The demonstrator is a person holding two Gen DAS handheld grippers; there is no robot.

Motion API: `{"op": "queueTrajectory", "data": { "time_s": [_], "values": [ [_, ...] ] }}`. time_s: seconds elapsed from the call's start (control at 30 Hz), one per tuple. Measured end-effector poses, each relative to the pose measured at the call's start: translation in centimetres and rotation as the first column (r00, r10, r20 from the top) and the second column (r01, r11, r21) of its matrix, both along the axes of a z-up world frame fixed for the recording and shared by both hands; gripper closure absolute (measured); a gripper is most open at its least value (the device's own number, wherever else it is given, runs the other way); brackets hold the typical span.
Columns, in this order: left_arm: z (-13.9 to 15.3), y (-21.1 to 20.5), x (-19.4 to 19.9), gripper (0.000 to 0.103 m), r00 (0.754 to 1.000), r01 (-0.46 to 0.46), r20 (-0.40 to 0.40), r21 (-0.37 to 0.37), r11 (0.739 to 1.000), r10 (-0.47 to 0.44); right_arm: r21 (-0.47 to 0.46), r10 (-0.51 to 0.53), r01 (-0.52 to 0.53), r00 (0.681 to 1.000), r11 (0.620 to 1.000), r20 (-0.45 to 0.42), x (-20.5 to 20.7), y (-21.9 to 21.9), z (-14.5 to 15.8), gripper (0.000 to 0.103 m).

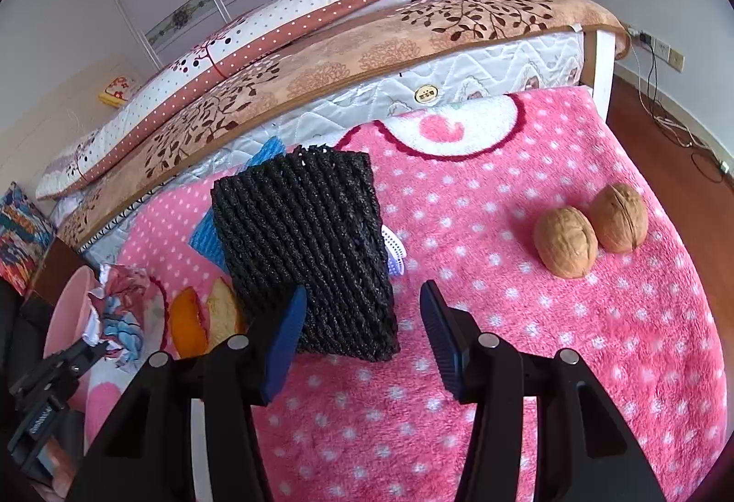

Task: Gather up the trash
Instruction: 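Grasp crumpled wrapper with left gripper while right gripper grasps black mesh scrubber, then carry wrapper in left tool and black scrubber in right tool over bucket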

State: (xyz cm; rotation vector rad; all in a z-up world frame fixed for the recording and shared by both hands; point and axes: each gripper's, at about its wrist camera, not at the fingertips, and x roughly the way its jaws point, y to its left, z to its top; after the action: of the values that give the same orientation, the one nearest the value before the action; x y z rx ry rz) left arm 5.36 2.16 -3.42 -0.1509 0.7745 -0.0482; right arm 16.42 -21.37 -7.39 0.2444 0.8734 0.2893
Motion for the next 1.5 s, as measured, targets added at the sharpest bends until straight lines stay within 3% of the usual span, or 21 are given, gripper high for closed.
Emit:
{"op": "queueTrajectory", "data": {
  "time_s": [0.03,0.17,0.5,0.77,1.13,1.5],
  "values": [
    [0.2,0.1,-0.2,0.091,1.000,-0.003,0.004,-0.002,1.000,0.003,-0.004,0.000,0.000,1.000,1.000,0.002,-0.1,0.1,0.0,0.076],
    [0.7,0.2,-0.8,0.091,1.000,-0.007,0.020,0.002,1.000,0.007,-0.008,-0.006,0.006,1.000,1.000,0.009,-1.1,0.1,0.5,0.091],
    [2.7,-0.1,-2.6,0.091,0.997,0.011,0.080,0.009,1.000,-0.012,0.033,-0.025,0.023,0.998,0.999,0.061,-5.4,-1.5,3.0,0.092],
    [3.5,0.4,-4.1,0.091,0.995,-0.008,0.099,0.009,1.000,0.008,0.046,0.013,-0.017,0.996,0.999,0.088,-7.6,-0.3,4.8,0.092],
    [4.6,2.5,-6.5,0.091,0.988,-0.070,0.142,0.015,0.997,0.067,0.029,0.150,-0.155,0.979,0.987,0.136,-8.6,5.8,7.2,0.092],
    [5.5,7.2,-9.0,0.091,0.965,-0.194,0.183,0.008,0.981,0.189,-0.005,0.305,-0.309,0.936,0.951,0.178,-9.1,14.1,9.6,0.092]
  ]
}}
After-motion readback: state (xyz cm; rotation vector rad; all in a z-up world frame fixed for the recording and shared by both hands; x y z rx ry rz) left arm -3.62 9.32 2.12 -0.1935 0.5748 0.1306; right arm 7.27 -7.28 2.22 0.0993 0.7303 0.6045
